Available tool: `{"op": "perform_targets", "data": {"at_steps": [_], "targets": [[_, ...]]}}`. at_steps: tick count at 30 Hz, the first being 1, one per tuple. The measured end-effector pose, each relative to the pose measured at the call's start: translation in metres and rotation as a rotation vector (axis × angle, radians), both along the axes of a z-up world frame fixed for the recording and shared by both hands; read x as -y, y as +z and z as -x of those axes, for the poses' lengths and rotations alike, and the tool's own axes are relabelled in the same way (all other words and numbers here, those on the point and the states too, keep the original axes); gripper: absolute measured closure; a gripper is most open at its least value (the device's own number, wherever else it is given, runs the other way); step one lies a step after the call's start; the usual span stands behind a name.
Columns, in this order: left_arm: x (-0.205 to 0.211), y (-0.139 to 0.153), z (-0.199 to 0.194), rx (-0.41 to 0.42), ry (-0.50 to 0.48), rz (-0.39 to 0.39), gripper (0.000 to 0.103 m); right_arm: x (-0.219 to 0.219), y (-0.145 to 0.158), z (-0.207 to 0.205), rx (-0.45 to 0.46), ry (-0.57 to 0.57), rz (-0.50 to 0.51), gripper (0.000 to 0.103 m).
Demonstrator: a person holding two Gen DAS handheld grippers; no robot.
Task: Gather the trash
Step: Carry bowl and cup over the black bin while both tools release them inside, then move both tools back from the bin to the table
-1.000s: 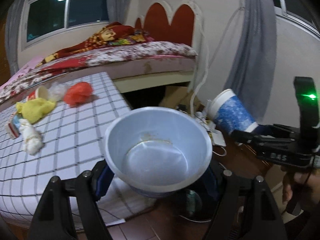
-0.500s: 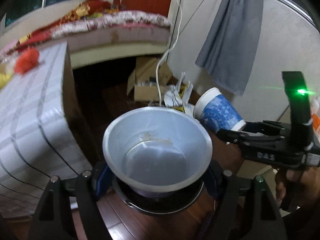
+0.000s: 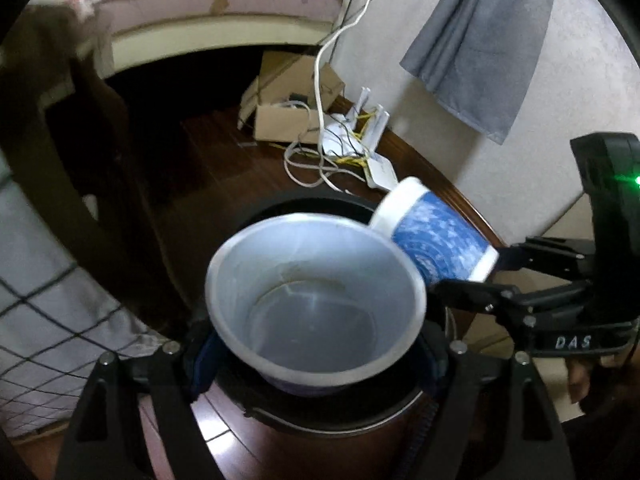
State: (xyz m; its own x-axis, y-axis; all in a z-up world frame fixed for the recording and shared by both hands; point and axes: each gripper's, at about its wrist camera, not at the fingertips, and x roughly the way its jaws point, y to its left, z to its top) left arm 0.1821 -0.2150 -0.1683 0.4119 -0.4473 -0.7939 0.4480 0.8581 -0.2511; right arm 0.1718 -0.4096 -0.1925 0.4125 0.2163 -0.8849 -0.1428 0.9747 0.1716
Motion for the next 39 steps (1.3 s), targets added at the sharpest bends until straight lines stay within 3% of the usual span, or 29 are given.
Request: {"op": "perform_targets", "data": {"at_steps": [1,2,8,10,21,31,39], "targets": [[-0.001,-0.003,-0.002,-0.004,0.014,-0.007,0.005,0.001,-0.001,-0.001,-0.003,-0.023,0.021,0.013],[-0.003,-0.004,-0.001,0.001,0.029,-0.009,0.003,0.003,0.000,-0.003,0.001,-0.035,0.033,0.008],[-0.004,-0.008,0.005,0.005,0.063,-0.052,0.001,0.016,0.001,-0.005,-0.010,-0.102,0.124,0.008],[-0.004,-0.007,0.008,0.020,0.064,-0.065,0.001,0.018,0.001,-0.005,-0.016,-0.111,0.147,0.001],[-0.017,0.021,0.019,0.092,0.097,-0.075,0.001,0.000,0.020,-0.002,0.014,-0.058,0.210,0.001],[-0.049,0.062,0.032,0.175,0.191,-0.073,0.001,-0.029,0.059,0.014,0.097,0.012,0.218,0.001],[-0.084,0.096,0.047,0.241,0.277,-0.061,0.001,-0.060,0.100,0.008,0.202,0.053,0.166,0.001]]}}
